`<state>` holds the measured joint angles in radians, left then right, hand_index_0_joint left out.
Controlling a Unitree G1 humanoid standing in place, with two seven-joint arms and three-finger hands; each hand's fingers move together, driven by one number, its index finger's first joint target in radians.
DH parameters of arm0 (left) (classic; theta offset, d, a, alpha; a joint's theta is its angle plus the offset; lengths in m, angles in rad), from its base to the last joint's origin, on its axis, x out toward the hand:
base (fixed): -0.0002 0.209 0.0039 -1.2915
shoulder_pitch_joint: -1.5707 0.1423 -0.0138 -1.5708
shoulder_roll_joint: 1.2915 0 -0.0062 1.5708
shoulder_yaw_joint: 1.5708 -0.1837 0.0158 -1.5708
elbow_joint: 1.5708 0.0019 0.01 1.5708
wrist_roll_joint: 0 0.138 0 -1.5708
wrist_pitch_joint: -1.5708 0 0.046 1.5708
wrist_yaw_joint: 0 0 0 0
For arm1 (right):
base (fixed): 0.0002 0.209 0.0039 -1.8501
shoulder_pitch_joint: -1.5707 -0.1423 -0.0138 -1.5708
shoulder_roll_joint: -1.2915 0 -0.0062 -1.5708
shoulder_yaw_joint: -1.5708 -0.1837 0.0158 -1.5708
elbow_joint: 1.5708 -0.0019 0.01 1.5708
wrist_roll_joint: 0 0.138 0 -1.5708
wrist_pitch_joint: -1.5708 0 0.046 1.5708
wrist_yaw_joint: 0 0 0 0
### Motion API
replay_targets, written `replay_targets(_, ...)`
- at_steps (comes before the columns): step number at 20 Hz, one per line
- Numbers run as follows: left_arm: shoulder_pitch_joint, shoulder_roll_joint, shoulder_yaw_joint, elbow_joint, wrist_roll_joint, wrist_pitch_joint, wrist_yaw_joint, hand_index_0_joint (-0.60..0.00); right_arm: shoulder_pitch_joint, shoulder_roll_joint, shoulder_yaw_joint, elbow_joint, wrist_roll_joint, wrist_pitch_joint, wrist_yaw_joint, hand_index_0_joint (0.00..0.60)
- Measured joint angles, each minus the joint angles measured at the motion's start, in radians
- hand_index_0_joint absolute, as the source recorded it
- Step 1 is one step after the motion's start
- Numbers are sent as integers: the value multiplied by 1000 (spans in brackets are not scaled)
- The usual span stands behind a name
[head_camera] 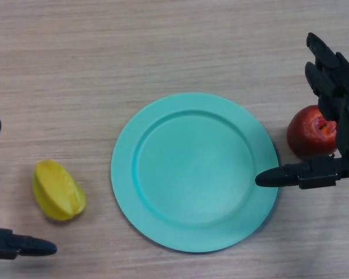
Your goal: Pick up the yellow starfruit and place it on the plate
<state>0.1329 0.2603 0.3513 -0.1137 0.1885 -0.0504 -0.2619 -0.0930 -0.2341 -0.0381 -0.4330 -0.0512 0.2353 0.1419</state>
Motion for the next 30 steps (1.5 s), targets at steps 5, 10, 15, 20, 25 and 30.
replay_targets(5,-80,37,-102,150,1,-52,68,0,2,1,3,-3,3,0,0,0)
replay_targets(10,-138,44,-180,262,92,-126,163,0,11,1,1,-28,24,2,0,0)
replay_targets(15,-163,44,-194,312,119,-150,225,0,17,1,-2,-54,34,21,0,0)
replay_targets(20,-185,45,-233,386,202,-300,280,-199,27,1,-3,-79,59,51,0,0)
replay_targets(25,-186,79,-232,381,312,-380,308,-600,27,1,-3,-91,59,61,0,0)
replay_targets(30,-139,84,-224,325,318,-379,300,-600,27,1,-1,-112,97,113,-2,0)
